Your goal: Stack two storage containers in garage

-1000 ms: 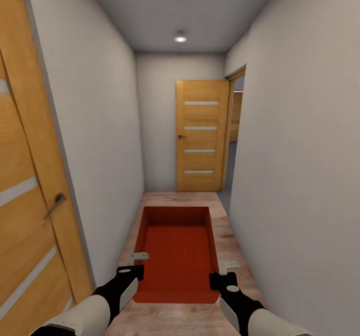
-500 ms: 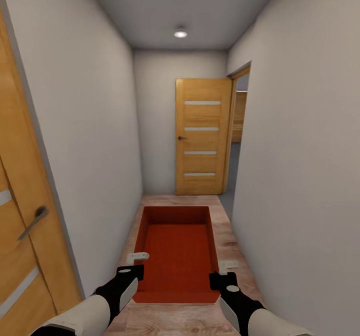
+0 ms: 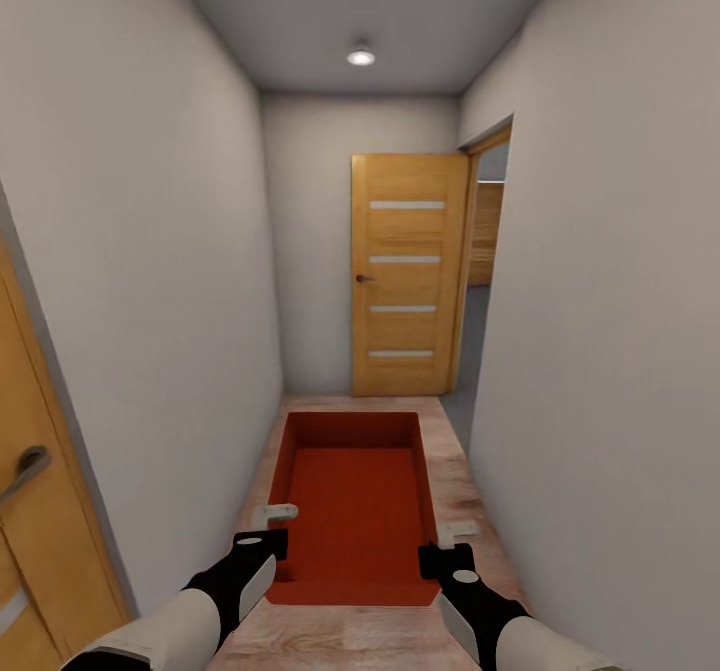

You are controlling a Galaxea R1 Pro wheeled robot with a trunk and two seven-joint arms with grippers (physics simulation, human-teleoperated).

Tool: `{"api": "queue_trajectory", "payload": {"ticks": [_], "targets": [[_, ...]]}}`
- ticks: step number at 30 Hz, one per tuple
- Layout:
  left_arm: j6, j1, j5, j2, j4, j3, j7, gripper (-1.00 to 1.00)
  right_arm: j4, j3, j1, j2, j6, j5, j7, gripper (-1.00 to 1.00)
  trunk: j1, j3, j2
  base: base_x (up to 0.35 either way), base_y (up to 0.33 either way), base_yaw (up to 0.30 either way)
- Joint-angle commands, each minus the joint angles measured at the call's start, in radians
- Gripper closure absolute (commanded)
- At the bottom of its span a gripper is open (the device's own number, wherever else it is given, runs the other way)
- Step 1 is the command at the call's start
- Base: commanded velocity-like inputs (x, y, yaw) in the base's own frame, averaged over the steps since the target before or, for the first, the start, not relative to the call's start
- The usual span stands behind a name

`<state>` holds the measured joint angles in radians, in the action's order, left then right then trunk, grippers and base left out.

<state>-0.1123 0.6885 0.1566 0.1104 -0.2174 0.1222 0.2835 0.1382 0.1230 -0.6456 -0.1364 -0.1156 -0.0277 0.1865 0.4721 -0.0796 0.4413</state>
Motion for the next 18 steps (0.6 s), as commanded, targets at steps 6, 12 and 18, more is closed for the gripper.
{"api": "queue_trajectory", "payload": {"ticks": [6,12,18], "targets": [[0.022,0.0,-0.019,-0.046,-0.005,-0.012,0.023,1.0,-0.002,-0.022,0.0,0.0,-0.001,-0.009,-0.005,1.0,0.001,0.0,0.001,0.323,0.0,0.0],[0.022,0.0,-0.019,-0.047,-0.005,-0.012,0.023,1.0,-0.002,-0.022,0.0,0.0,-0.001,-0.009,-0.005,1.0,0.001,0.0,0.001,0.323,0.0,0.0],[0.022,0.0,-0.019,-0.047,-0.005,-0.012,0.023,1.0,-0.002,-0.022,0.0,0.001,-0.001,-0.009,-0.005,1.0,0.001,0.0,0.001,0.323,0.0,0.0]]}}
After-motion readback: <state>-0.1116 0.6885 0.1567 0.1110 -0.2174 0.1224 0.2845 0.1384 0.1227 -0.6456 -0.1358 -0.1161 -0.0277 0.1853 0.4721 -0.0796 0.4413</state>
